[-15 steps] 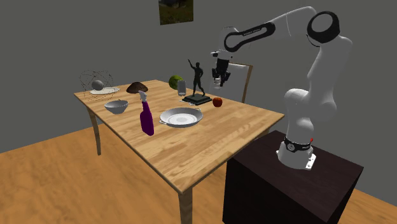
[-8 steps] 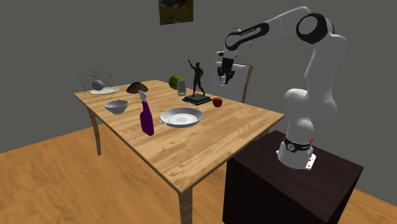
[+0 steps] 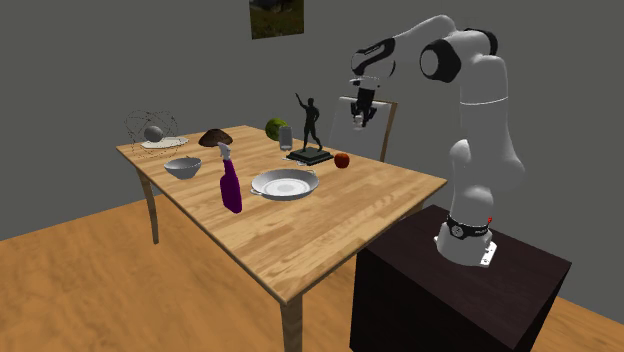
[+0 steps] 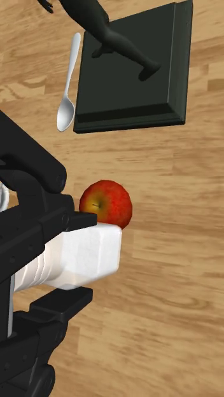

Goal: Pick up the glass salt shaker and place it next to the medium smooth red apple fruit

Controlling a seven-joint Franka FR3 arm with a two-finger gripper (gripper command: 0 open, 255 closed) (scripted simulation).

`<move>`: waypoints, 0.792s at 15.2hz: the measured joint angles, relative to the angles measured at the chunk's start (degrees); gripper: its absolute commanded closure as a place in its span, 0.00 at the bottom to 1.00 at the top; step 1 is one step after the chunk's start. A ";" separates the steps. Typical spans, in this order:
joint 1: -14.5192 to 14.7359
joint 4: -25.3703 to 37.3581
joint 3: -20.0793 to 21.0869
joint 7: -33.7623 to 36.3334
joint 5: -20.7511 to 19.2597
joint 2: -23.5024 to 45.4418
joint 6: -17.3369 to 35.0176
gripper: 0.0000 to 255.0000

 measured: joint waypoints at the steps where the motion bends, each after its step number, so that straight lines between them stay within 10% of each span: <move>1: -3.02 1.12 1.12 -2.17 2.11 2.14 -0.45 1.00; 4: -11.11 6.21 4.04 -6.81 6.56 7.23 -3.44 1.00; 12: -13.16 2.90 5.96 -9.68 9.42 9.70 0.66 1.00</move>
